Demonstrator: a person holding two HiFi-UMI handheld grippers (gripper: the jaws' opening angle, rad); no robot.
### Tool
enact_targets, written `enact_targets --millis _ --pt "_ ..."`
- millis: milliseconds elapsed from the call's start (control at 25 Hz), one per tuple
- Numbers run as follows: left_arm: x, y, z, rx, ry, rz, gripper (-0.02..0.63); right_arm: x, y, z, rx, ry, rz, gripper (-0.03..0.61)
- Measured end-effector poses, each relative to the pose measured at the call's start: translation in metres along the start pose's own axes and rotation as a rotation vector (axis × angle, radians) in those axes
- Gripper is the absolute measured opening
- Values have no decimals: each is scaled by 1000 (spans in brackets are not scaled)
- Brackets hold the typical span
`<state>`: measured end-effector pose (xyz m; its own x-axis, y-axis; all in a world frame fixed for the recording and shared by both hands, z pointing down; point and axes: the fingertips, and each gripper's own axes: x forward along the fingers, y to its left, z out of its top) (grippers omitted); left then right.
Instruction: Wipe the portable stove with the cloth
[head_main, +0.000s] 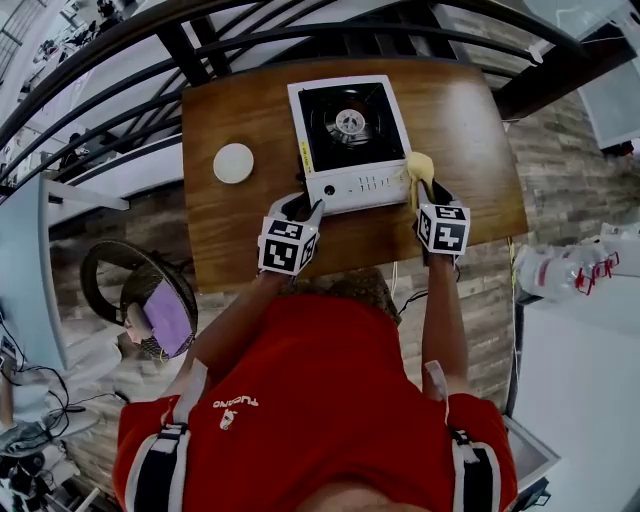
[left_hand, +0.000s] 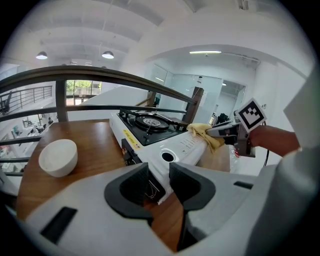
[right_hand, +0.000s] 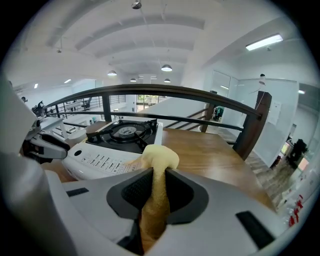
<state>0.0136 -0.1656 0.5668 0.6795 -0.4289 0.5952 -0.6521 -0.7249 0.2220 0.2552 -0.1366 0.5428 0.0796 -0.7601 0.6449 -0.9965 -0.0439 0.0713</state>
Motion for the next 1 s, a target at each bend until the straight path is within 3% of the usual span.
enact_targets --millis 360,1000 --pt "3 1 -2 -20 48 25 129 27 -16 18 -12 -31 99 86" --pt "7 6 1 -55 107 63 129 121 -22 98 -124 -65 249 86"
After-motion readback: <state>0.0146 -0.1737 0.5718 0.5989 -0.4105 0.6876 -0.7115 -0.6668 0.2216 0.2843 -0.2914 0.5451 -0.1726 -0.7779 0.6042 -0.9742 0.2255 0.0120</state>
